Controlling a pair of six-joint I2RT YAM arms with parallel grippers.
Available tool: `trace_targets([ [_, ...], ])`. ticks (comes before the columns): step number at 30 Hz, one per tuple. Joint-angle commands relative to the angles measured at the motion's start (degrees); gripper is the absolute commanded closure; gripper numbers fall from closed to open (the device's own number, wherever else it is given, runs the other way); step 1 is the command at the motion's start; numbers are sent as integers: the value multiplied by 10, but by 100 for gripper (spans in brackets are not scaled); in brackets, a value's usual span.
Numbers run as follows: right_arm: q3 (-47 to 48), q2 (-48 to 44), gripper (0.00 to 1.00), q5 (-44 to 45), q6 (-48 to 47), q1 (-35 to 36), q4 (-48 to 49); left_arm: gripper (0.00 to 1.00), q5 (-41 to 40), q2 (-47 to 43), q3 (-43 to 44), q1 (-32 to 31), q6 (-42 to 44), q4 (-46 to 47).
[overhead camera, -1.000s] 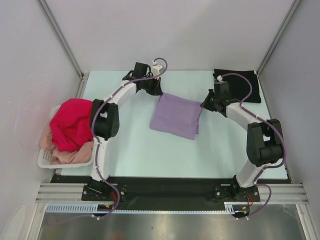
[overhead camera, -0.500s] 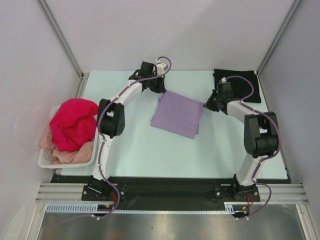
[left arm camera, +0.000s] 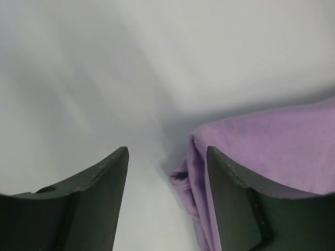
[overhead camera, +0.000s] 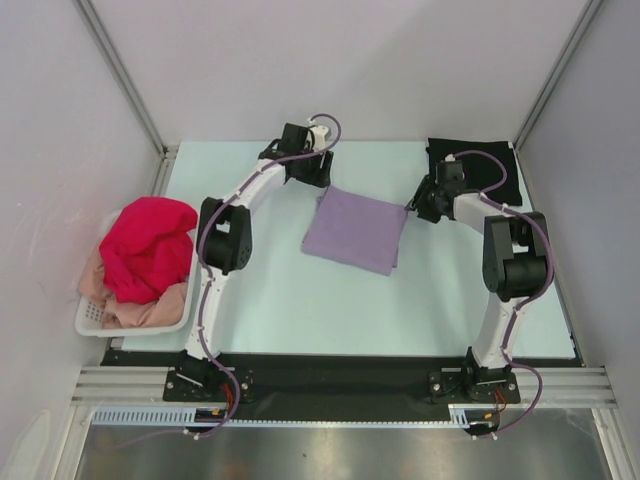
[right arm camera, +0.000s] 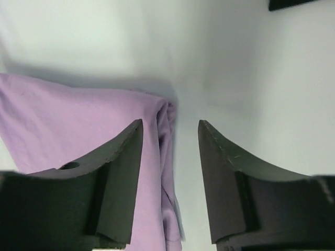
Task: Fold and stack the t-shirts
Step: Fold the tshirt
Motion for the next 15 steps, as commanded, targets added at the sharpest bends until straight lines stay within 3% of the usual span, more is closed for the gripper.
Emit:
trace_targets([
  [1, 4, -59, 48, 7, -5, -3, -38, 32, -63, -49, 2, 9, 31, 2],
  [6, -98, -120, 27, -47, 28, -1, -27, 29, -54, -145, -115, 23, 40, 48],
  [15, -156, -60, 25, -148, 87, 14, 77, 27, 25, -202, -199, 27, 39, 7],
])
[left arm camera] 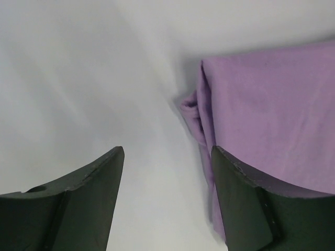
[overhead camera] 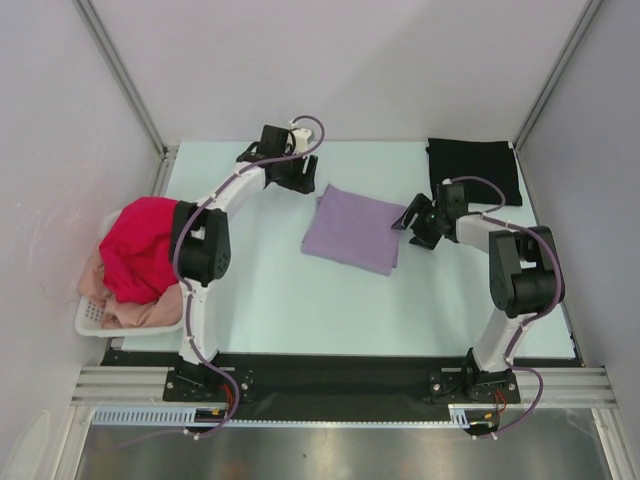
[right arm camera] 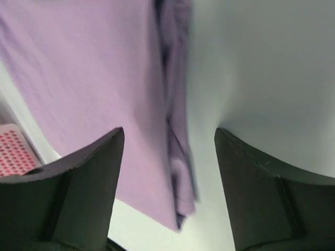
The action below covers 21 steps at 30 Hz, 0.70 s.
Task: Fold and stack the t-shirts
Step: Neatly place the folded tshirt to the corner
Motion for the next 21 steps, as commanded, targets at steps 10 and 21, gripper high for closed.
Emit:
trace_targets([
  [10, -8, 105, 73, -84, 92, 10, 173, 27, 72, -111, -76, 12, 3, 3],
  [21, 233, 162, 100, -88, -89, -31, -75, 27, 105, -155, -74, 45, 24, -26],
])
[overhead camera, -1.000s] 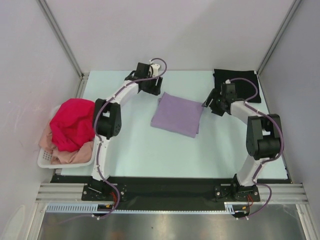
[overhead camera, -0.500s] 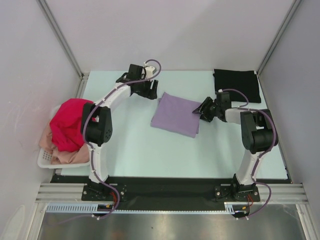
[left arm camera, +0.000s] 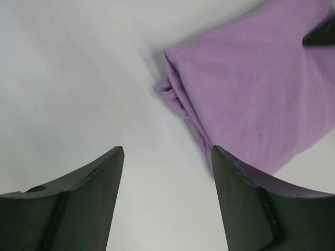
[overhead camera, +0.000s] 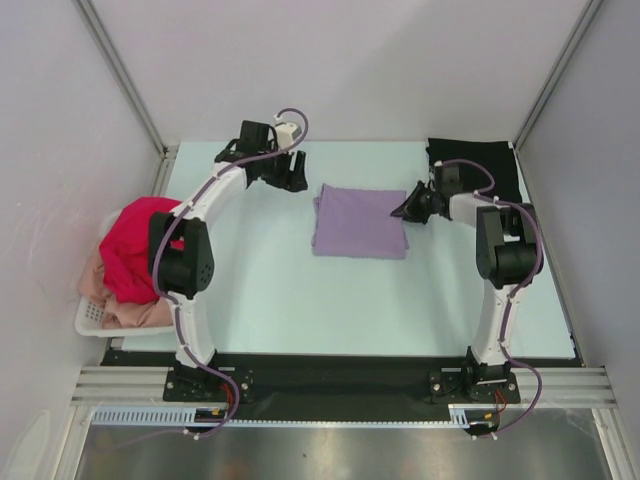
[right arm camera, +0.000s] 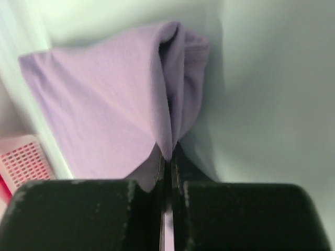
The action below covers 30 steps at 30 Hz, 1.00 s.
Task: Fold and stack the t-shirts
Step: Neatly place the folded tshirt to the corner
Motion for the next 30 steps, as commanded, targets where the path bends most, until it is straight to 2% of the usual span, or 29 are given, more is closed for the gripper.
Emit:
trace_targets([
  [1, 156, 38, 100, 12, -152, -14, -145, 27, 18, -56, 3, 20, 27, -21],
  [2, 201, 56, 100, 17, -180, -13, -183, 27, 15, -57, 3, 27, 40, -27],
  [3, 245, 73, 100, 39, -210, -13, -266, 26, 12, -57, 10, 30, 48, -34],
  [4, 335, 113, 100, 54, -252, -13, -305, 26, -2, -57, 14, 32, 63, -50],
  [6, 415, 149, 100, 115, -285, -14, -400, 26, -20, -57, 22, 37, 80, -65],
  [8, 531, 197, 100, 152, -321, -14, -449, 25, -37, -62, 22, 37, 101, -80],
  [11, 635, 227, 100, 246, -350, -14, -492, 23, -51, -72, 16, 37, 120, -90],
  [20, 657, 187, 100, 366, -442, -29, -412, 20, -45, -79, -16, 37, 119, -93],
  [27, 706, 187, 100, 417, -513, -50, -402, 20, -67, -57, 1, 37, 123, -100],
  [30, 704, 165, 100, 405, -529, -48, -381, 20, -70, -50, 7, 37, 123, -100],
])
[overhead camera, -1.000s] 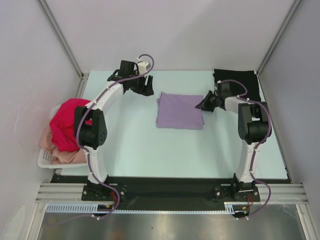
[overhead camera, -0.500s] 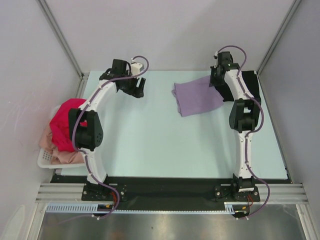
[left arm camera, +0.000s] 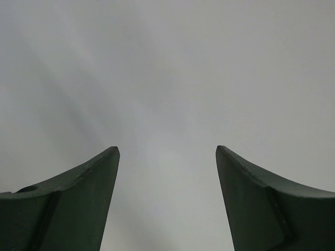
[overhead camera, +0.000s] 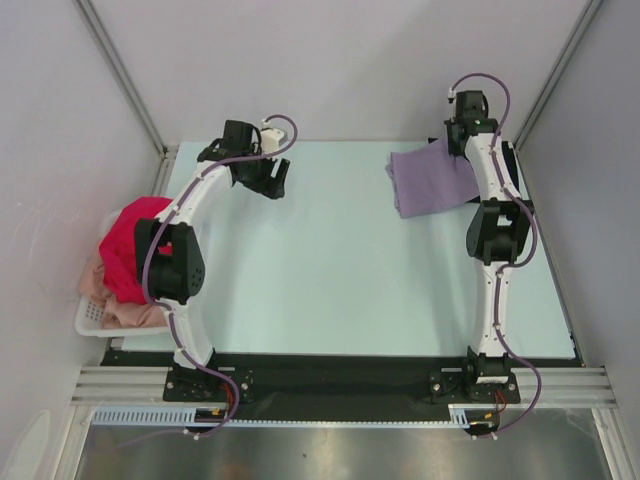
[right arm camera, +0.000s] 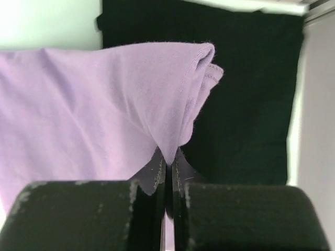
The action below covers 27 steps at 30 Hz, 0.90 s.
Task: Fold and stack the t-shirts
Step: Neatly place the folded tshirt to the corner
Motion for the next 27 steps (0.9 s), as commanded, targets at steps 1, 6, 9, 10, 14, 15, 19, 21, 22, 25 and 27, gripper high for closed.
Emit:
trace_targets([
  [1, 32, -62, 100, 21, -48, -20, 44, 20, -7, -3, 22, -1, 11, -5],
  [6, 59, -60, 100, 11, -94, -25, 51, 20, -16, 14, 44, -1, 12, -11],
  [9, 73, -56, 100, 15, -114, -31, 46, 20, -19, 21, 51, -1, 11, -11],
  [10, 74, -59, 100, 16, -117, -33, 48, 20, -20, 22, 52, -1, 11, -12],
  [14, 71, -72, 100, 6, -122, -46, 59, 20, -26, 27, 52, -1, 12, -14],
  [15, 71, -72, 100, 0, -125, -49, 61, 20, -27, 28, 51, -1, 13, -13],
  [19, 72, -61, 100, -17, -142, -68, 70, 20, -34, 28, 50, -1, 16, -12],
  [21, 78, -54, 100, -24, -147, -72, 73, 20, -34, 29, 49, -1, 16, -12],
  [22, 80, -53, 100, -25, -150, -73, 73, 20, -35, 30, 50, -1, 16, -12],
  [25, 81, -57, 100, -36, -148, -79, 82, 20, -39, 32, 49, -1, 16, -12],
  [27, 80, -66, 100, -43, -143, -81, 88, 20, -41, 34, 50, -1, 17, -12],
])
